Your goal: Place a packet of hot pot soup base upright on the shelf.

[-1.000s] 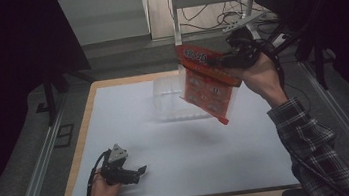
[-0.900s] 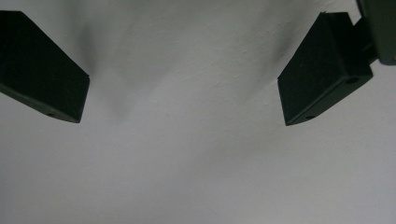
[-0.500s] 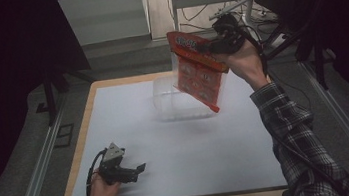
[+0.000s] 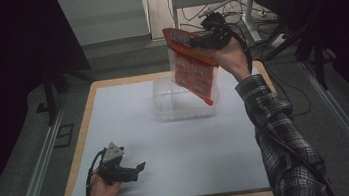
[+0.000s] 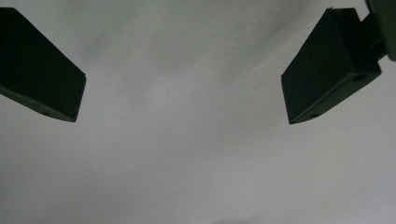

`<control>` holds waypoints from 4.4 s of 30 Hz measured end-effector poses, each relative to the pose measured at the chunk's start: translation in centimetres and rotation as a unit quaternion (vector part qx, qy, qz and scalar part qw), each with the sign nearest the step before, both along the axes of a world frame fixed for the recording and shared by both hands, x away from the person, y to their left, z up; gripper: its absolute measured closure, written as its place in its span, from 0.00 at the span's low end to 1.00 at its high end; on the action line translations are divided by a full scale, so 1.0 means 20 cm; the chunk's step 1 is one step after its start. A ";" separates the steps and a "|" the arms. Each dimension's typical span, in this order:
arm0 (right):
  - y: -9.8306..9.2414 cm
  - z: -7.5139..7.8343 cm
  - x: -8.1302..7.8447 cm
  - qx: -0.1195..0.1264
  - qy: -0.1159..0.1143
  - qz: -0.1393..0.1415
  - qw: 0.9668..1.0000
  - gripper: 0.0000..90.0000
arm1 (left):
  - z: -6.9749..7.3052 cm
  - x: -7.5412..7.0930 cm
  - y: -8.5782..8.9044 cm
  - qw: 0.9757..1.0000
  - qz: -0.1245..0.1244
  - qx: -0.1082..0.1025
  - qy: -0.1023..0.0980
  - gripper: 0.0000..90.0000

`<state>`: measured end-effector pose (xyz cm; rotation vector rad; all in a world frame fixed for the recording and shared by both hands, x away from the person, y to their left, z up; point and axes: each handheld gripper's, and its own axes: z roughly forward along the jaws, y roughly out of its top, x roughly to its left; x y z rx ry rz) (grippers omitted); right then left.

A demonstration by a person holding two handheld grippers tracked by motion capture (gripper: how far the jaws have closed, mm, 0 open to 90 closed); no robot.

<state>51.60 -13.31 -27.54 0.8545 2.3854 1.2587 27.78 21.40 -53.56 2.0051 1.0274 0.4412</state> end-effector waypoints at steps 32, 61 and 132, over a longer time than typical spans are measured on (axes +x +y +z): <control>-0.10 -0.37 0.21 -0.050 -0.004 -0.080 0.996 0.98 | 0.01 -0.01 -0.02 1.000 0.013 0.002 -0.010 0.00; -0.18 -0.28 0.16 -0.053 -0.049 -0.076 0.995 0.38 | 0.03 -0.01 -0.02 1.000 0.009 -0.026 0.000 0.00; -0.42 -0.34 -0.22 -0.035 -0.039 -0.055 0.997 0.02 | 0.03 -0.03 -0.05 1.000 0.002 -0.009 0.007 0.01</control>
